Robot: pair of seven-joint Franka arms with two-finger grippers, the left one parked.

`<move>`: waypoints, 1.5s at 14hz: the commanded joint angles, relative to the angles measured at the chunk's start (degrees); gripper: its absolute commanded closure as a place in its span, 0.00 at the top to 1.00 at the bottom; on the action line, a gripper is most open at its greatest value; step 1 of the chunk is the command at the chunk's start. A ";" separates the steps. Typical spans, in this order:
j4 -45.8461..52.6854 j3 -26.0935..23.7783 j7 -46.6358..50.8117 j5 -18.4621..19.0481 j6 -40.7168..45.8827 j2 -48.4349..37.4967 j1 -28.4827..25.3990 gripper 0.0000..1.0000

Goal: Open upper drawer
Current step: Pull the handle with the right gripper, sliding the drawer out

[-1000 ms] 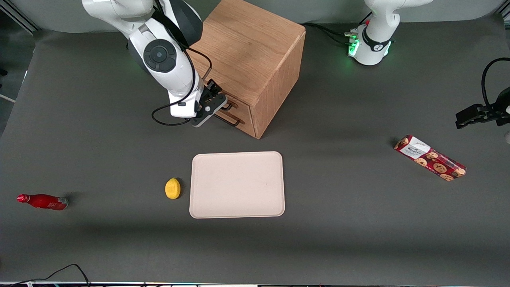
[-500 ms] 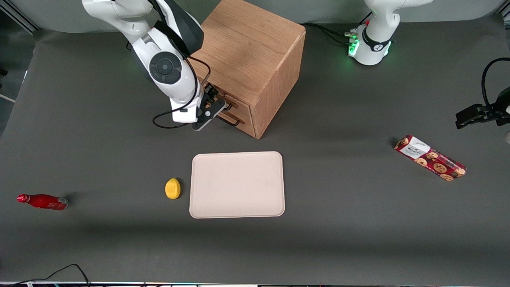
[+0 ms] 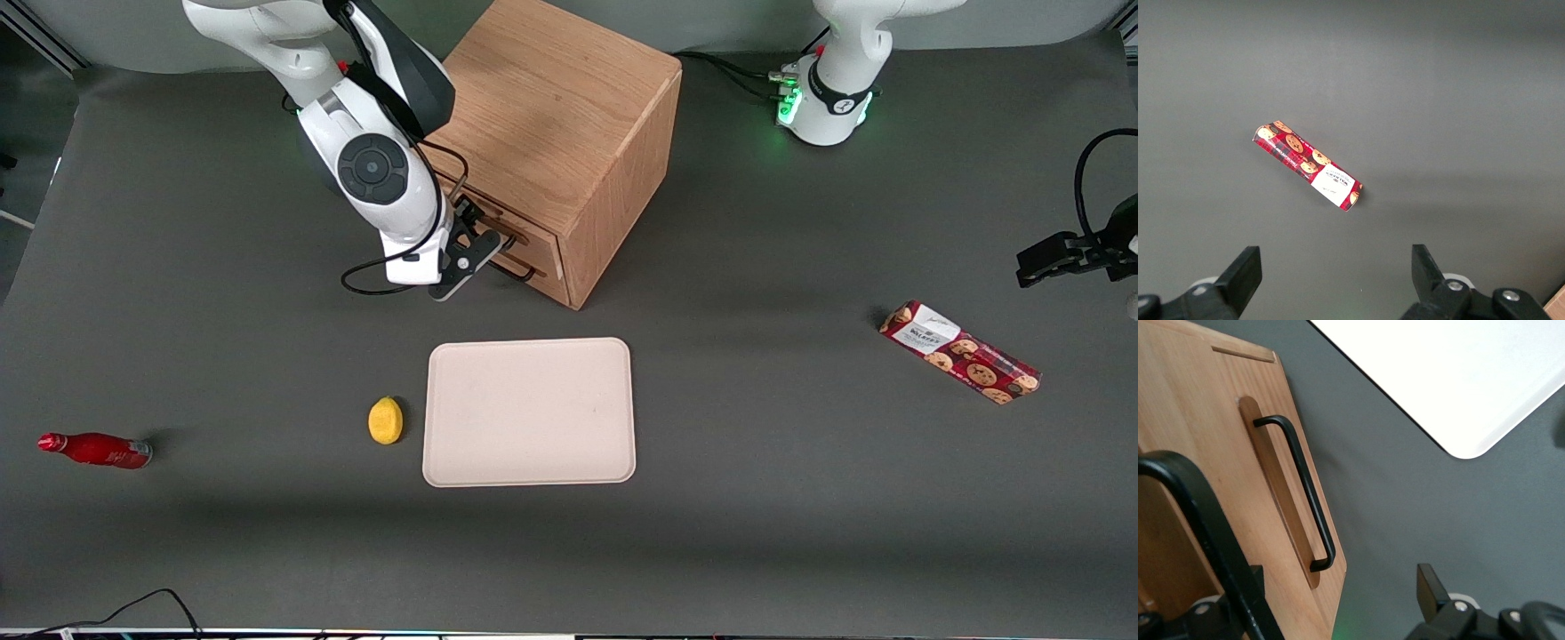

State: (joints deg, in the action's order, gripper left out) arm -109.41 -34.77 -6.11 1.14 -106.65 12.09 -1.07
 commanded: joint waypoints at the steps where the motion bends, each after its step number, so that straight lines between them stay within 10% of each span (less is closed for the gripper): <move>1: 1.48 0.41 -0.48 1.85 -0.76 2.50 0.02 1.00; 21: 14.84 11.56 -7.24 4.58 -0.05 9.44 0.55 1.00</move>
State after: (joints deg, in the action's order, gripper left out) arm -97.12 -23.89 -11.63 4.79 -107.64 20.02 -0.53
